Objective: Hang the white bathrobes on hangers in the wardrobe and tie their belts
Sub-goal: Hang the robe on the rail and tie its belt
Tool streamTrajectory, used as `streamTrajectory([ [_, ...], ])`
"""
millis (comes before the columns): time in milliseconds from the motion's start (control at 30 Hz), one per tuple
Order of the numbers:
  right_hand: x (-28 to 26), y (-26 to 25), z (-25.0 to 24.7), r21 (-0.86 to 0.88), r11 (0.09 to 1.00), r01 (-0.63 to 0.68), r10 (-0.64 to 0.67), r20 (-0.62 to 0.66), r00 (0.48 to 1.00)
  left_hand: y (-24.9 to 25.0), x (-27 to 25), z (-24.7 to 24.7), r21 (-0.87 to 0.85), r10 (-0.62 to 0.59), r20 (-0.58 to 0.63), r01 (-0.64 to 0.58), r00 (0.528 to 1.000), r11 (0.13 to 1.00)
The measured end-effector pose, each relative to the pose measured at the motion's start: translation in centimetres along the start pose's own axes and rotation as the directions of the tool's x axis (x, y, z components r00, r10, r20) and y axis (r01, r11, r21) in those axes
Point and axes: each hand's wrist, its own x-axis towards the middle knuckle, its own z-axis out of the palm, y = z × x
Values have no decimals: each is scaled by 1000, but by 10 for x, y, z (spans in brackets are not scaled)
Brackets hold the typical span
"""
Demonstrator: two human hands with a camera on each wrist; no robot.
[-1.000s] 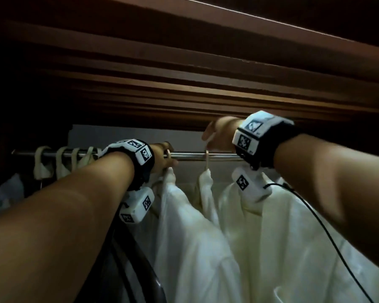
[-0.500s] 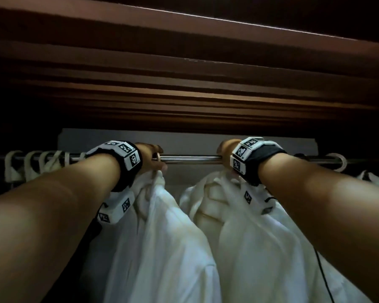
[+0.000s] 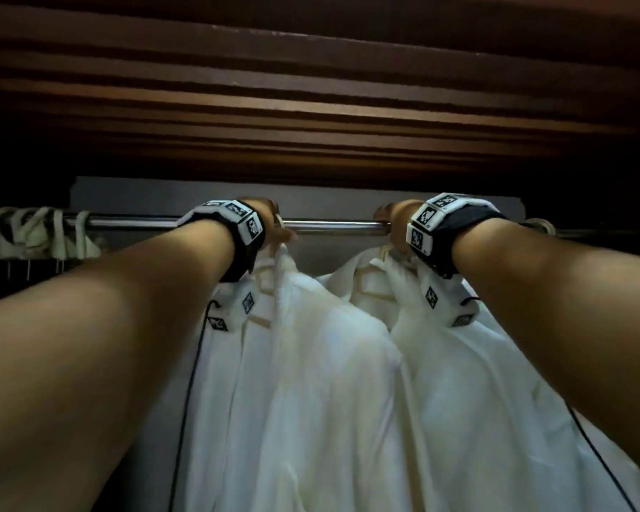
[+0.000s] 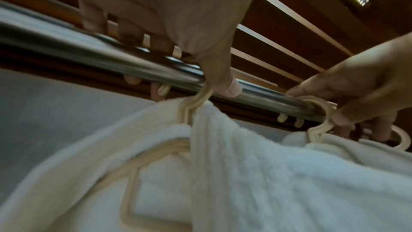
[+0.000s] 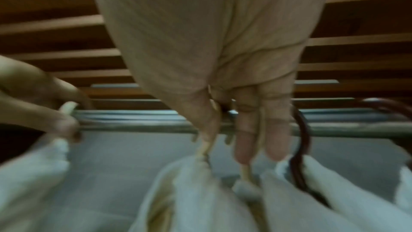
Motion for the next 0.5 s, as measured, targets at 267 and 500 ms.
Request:
streamTrajectory([
  [267,-76,-71,-12,97,994,51,-44,-81,996,7,-13,28,-85,-28,-120,18,992,996],
  [500,-107,-103,40,184,982,-29,4,132,991,-25,-70,113,-244,-28,-491,-107,871,964],
])
